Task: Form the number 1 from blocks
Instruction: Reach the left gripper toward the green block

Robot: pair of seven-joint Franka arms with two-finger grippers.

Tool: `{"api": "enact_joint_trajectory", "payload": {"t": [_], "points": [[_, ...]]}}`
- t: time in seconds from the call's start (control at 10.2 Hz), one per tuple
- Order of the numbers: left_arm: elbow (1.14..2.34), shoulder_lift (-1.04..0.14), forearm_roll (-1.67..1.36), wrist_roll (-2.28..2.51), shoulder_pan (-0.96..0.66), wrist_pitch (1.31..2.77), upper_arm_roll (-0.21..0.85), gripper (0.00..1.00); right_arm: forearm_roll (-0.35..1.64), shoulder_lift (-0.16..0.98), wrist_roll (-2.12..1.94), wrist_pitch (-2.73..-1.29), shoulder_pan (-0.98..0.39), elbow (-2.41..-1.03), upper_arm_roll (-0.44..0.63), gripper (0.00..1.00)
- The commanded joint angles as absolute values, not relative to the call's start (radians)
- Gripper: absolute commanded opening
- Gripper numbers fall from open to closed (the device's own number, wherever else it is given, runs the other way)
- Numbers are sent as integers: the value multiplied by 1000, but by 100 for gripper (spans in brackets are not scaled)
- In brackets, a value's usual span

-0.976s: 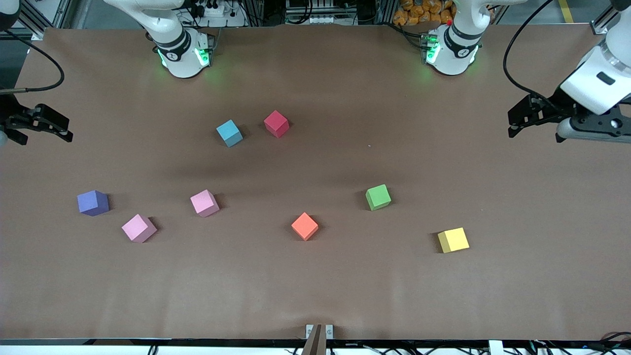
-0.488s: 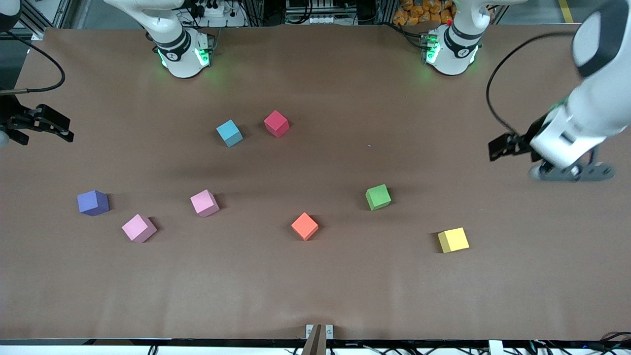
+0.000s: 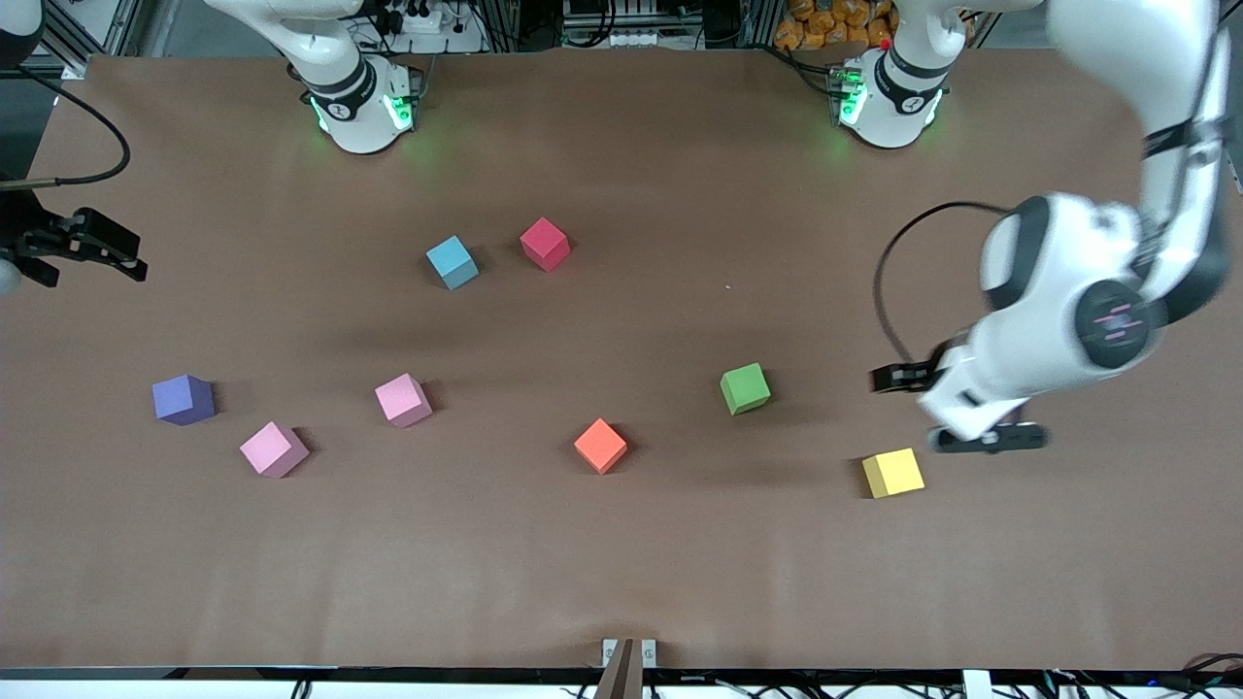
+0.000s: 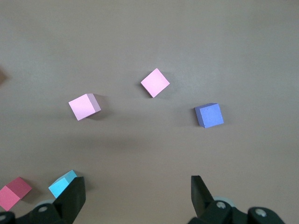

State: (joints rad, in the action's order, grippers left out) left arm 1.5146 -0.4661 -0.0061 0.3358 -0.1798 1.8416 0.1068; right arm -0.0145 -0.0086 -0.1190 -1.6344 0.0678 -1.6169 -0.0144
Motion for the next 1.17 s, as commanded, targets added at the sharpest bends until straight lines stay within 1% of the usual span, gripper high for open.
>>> {"api": "enact_joint_trajectory", "payload": {"t": [0.0, 0.2, 0.39, 0.68, 0.98, 1.07], "points": [[1494, -526, -21, 481, -263, 1891, 100, 100, 2, -9, -106, -1629, 72, -1614, -12, 100], [1493, -593, 11, 604, -319, 1995, 100, 100, 2, -6, -106, -1629, 77, -1614, -12, 100], [1493, -636, 14, 690, -372, 2028, 100, 100, 0, -6, -107, -1629, 75, -1612, -11, 100], [1517, -658, 17, 909, -423, 2083, 100, 100, 2, -6, -106, -1631, 74, -1614, -5, 100], [1618, -644, 52, 963, -430, 2182, 100, 100, 38, -8, -104, -1638, 71, -1614, 9, 100], [1652, -635, 72, 963, -426, 2213, 100, 100, 41, -9, -103, -1632, 39, -1612, 32, 100]]}}
